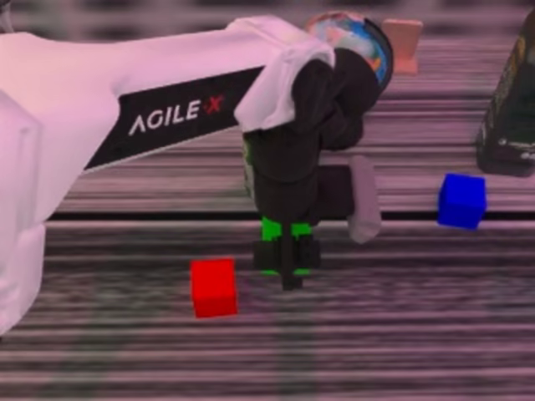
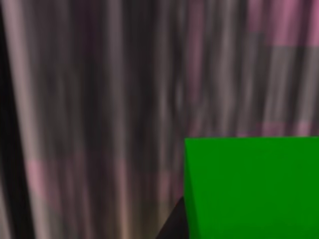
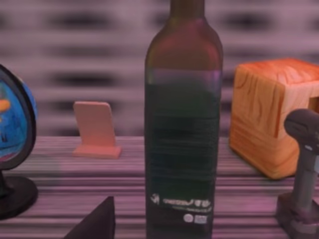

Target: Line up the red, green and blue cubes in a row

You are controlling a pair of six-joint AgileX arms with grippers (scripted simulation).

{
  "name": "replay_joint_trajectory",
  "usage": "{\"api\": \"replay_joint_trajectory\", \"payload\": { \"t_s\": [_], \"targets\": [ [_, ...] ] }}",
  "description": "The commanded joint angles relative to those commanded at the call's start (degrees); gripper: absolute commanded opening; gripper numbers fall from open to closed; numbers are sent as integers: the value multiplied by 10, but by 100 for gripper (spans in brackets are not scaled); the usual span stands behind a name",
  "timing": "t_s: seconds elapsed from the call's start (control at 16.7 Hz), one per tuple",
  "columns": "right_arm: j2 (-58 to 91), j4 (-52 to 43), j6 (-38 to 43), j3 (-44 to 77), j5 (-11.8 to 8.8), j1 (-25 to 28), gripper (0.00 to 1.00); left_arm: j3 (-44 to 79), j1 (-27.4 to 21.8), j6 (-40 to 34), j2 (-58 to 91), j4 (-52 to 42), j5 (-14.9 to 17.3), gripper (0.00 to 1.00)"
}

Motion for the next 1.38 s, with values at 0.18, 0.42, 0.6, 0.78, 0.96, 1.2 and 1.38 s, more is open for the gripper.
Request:
{"api": "replay_joint_trajectory", "payload": {
  "t_s": [0.18,0.42,0.6,0.78,0.96,1.2,1.38],
  "targets": [
    [0,0,0,0,0,0,100,-27,-1,0,13,40,0,0],
    [0,0,0,0,0,0,100,-77,-2,0,40,121,1,0],
    [0,0,0,0,0,0,100,-85,-3,0,46,133,1,0],
    [0,0,0,0,0,0,100,-85,-3,0,46,133,1,8],
    [0,0,0,0,0,0,100,-85,-3,0,46,133,1,30],
    [0,0,0,0,0,0,100,-85,-3,0,46,133,1,60],
    [0,0,0,0,0,0,100,-85,-3,0,46,133,1,83]
  ]
}}
